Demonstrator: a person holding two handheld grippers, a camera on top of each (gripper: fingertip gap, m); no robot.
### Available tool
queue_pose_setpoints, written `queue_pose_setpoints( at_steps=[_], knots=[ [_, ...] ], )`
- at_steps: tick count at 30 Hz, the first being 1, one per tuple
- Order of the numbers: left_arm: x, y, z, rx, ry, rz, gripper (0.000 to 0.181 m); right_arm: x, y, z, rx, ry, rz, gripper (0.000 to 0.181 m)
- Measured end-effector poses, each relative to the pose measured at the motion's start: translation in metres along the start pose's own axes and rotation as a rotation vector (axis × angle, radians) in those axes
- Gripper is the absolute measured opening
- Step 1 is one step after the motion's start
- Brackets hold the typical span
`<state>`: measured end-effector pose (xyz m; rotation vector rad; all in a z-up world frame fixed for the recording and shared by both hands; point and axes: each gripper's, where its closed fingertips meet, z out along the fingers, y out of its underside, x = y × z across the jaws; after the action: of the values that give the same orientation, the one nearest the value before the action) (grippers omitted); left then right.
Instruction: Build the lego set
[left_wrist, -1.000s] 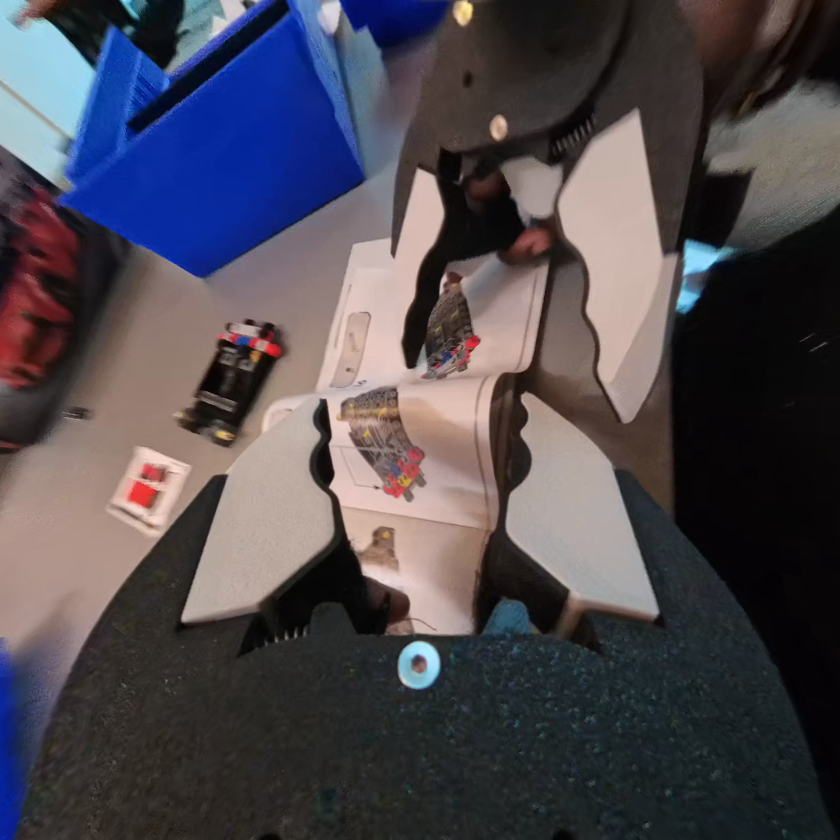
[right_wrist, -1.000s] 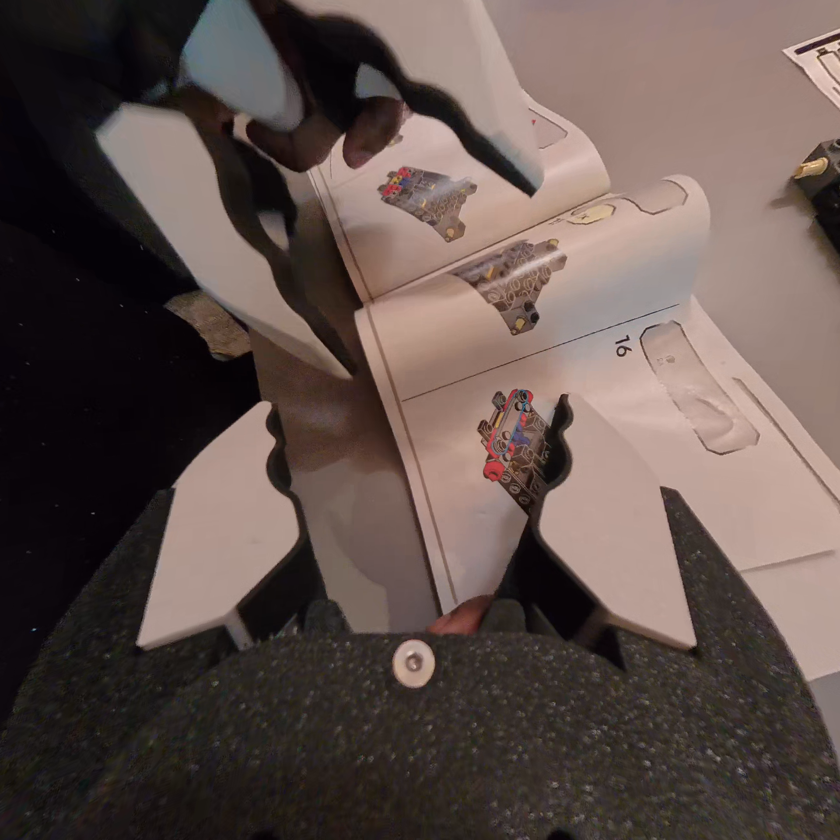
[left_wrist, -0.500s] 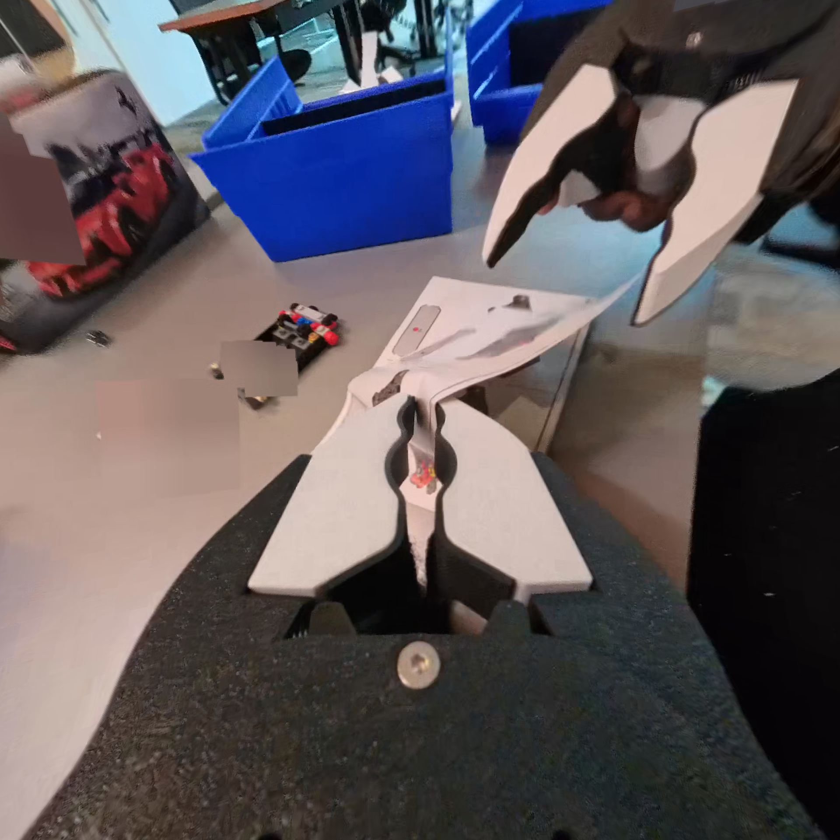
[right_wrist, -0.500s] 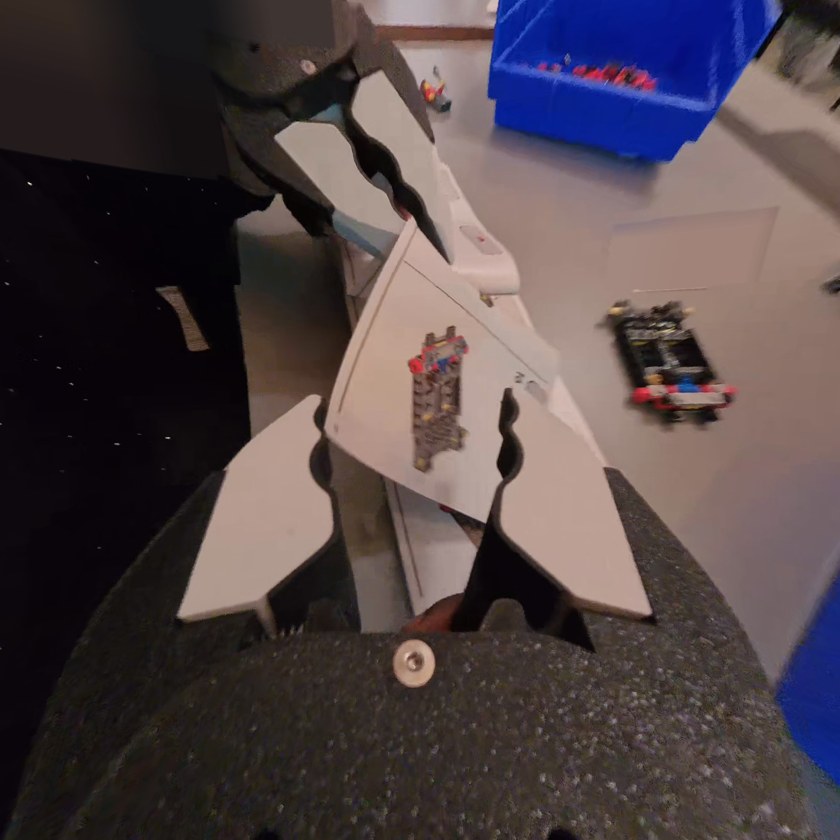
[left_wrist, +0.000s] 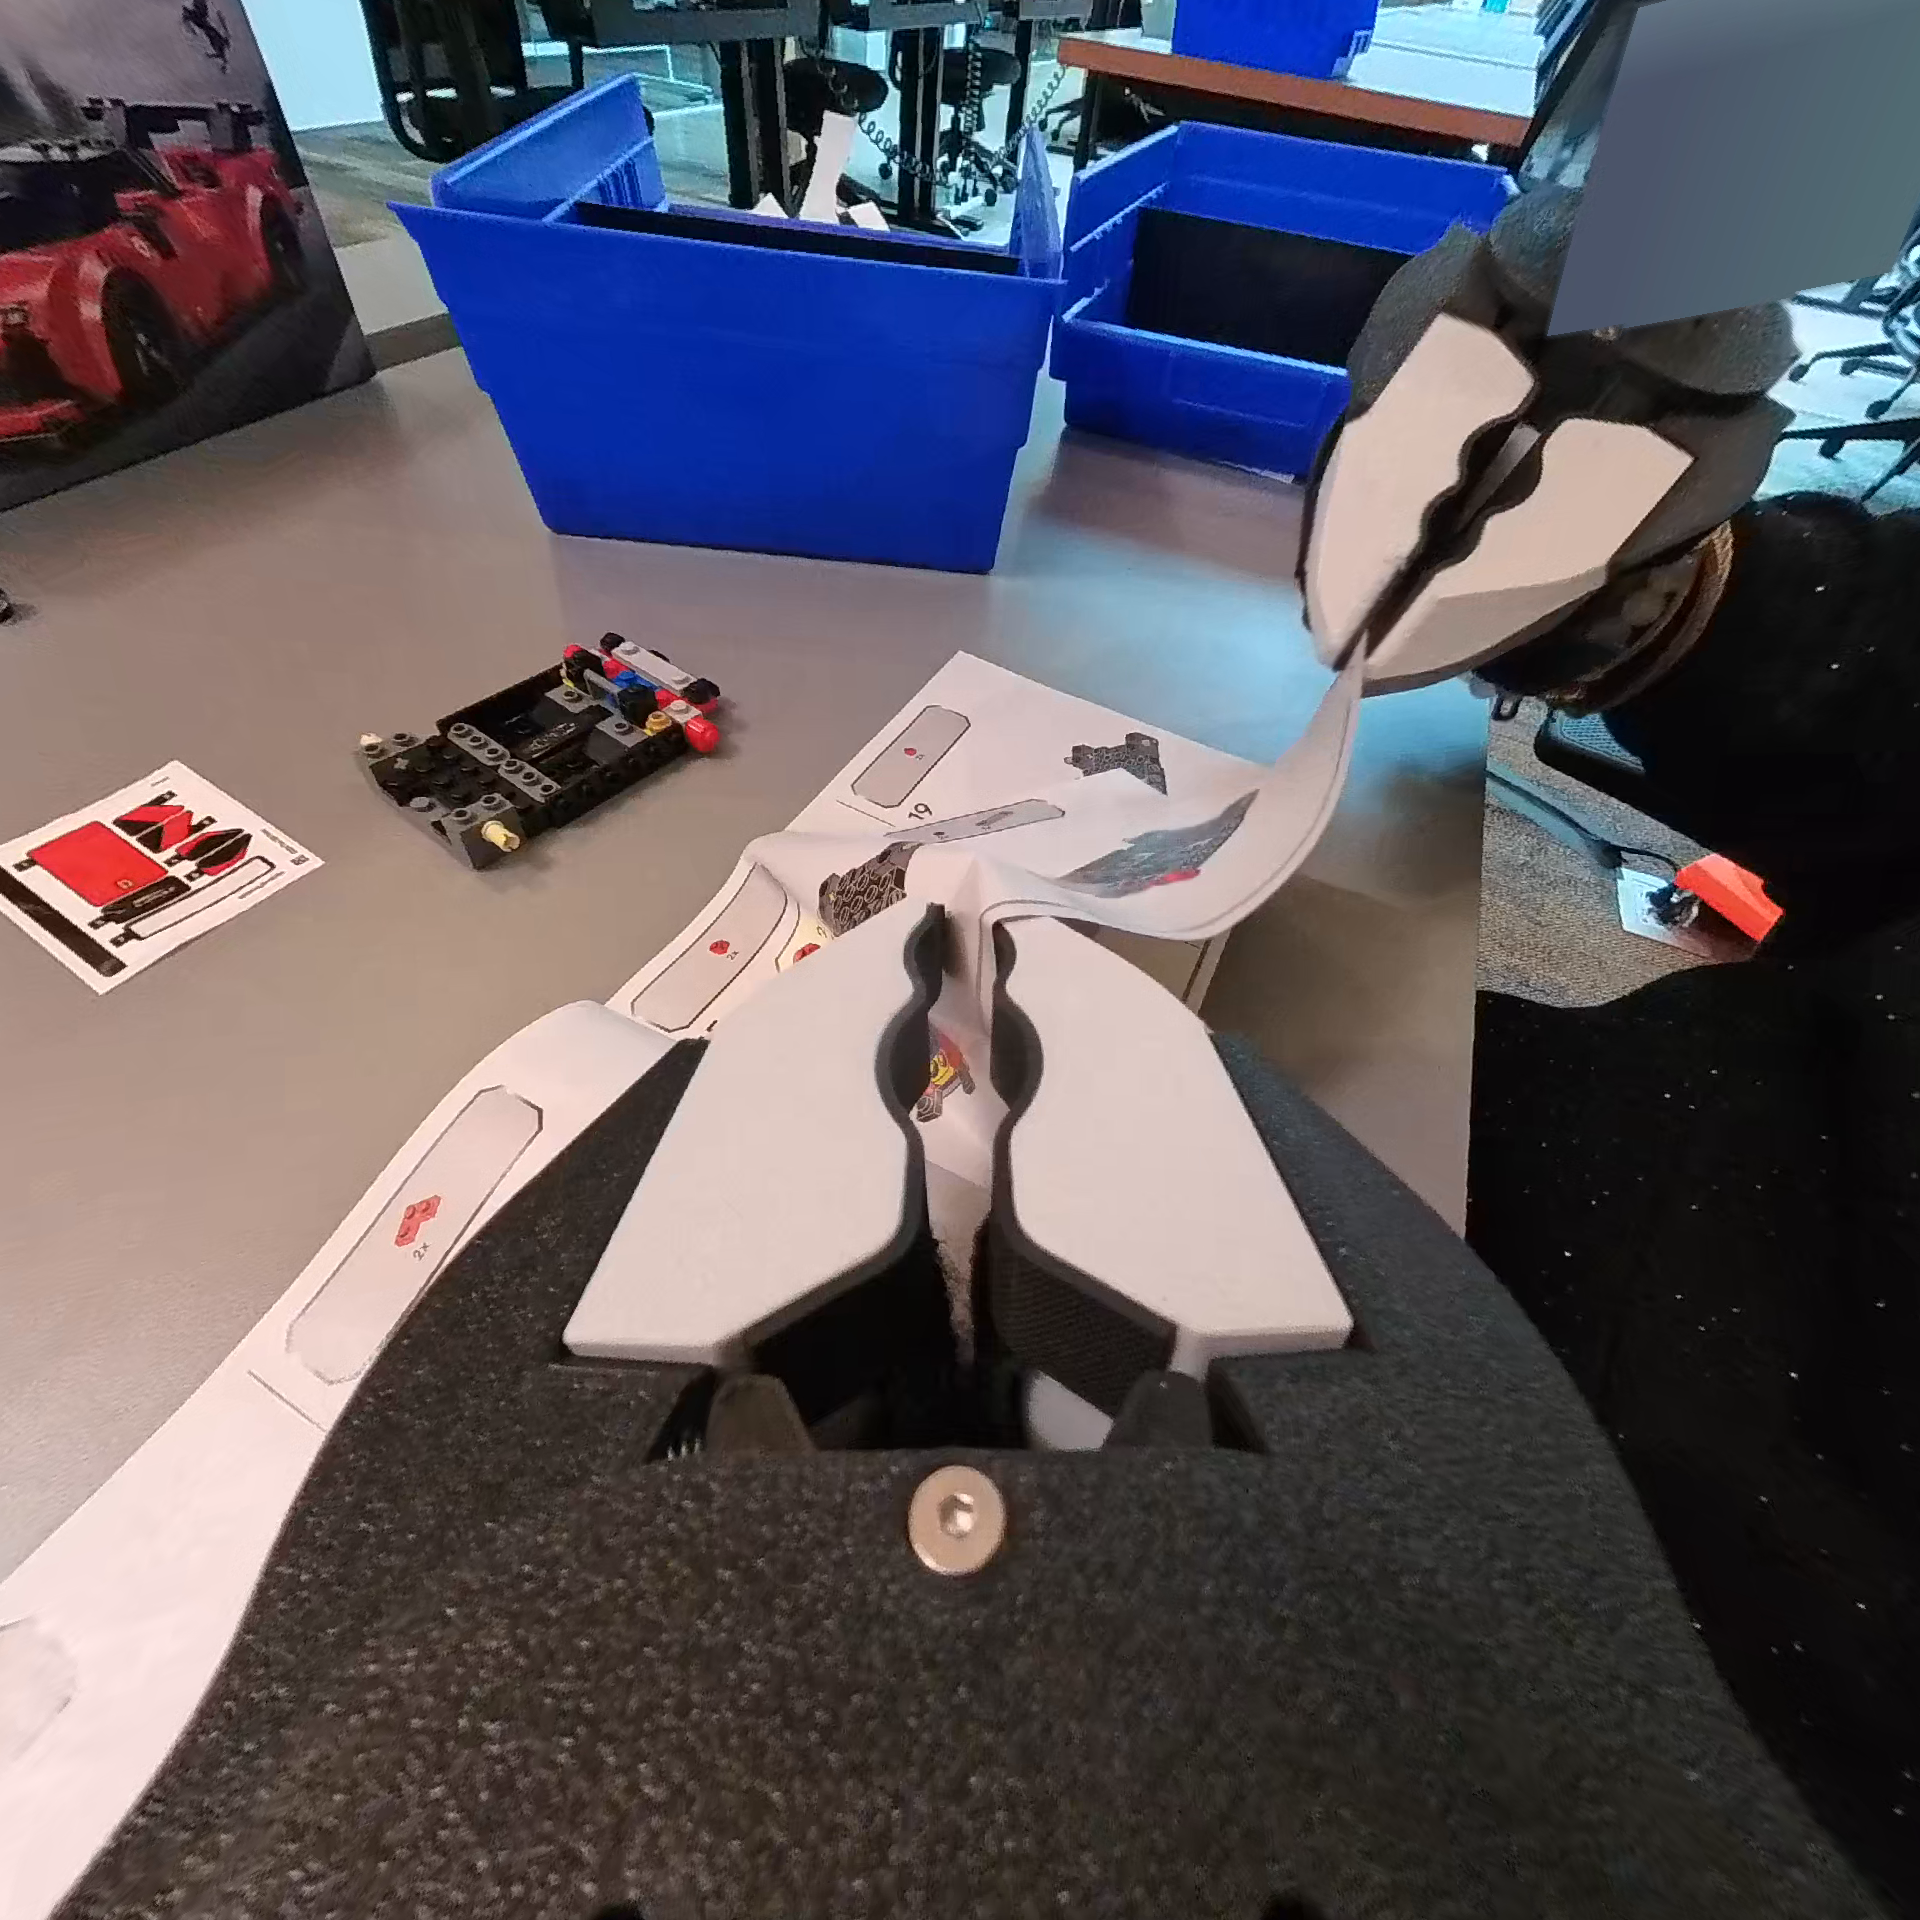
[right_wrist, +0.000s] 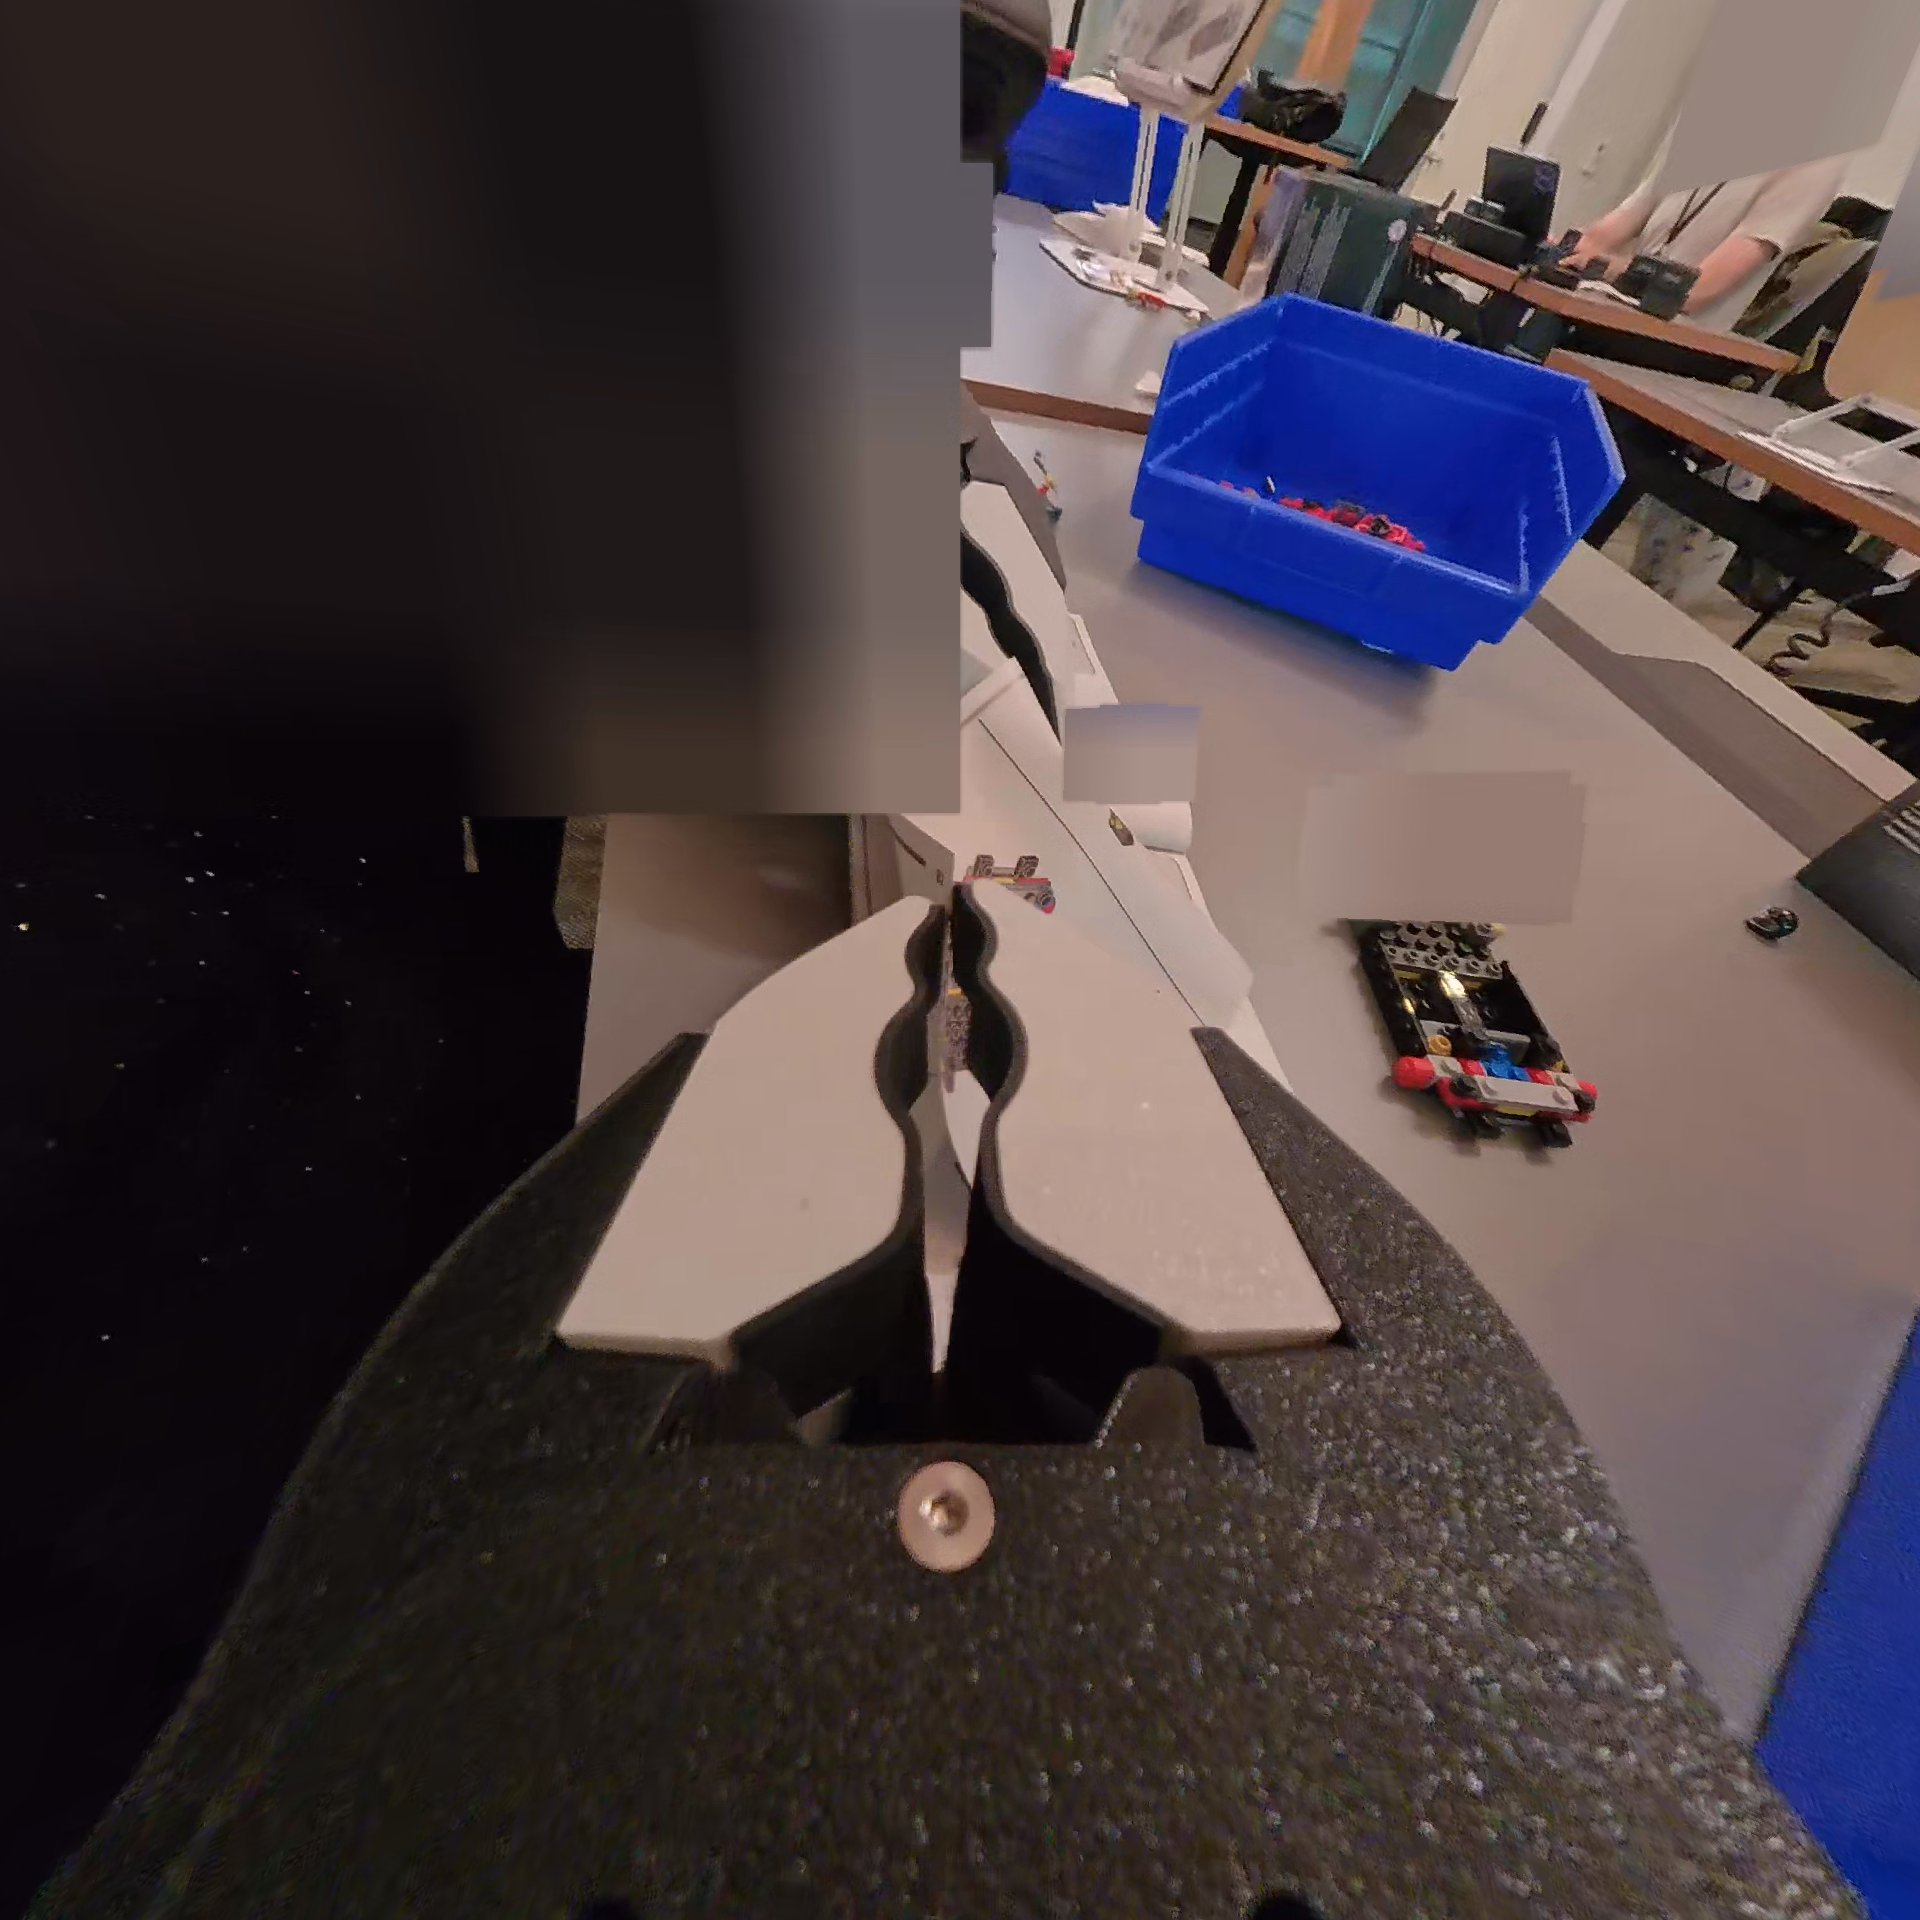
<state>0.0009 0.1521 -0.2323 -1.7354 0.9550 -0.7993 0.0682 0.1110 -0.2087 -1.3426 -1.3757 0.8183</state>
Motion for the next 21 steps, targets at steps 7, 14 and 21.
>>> queue_pose_setpoints(
  at_steps=[7, 14, 21],
  knots=[
    [-0.001, 0.000, 0.000, -0.001, 0.000, -0.009, 0.006, -0.006, 0.008, 0.007, -0.022, -0.050, 0.065, 0.013],
    [-0.003, -0.001, 0.000, 0.006, 0.002, -0.028, 0.006, -0.012, 0.008, 0.008, -0.029, -0.077, 0.061, 0.012],
    [-0.005, -0.001, 0.000, 0.008, 0.001, -0.035, 0.006, -0.025, 0.011, 0.011, -0.049, -0.142, 0.029, 0.013]
  ],
)
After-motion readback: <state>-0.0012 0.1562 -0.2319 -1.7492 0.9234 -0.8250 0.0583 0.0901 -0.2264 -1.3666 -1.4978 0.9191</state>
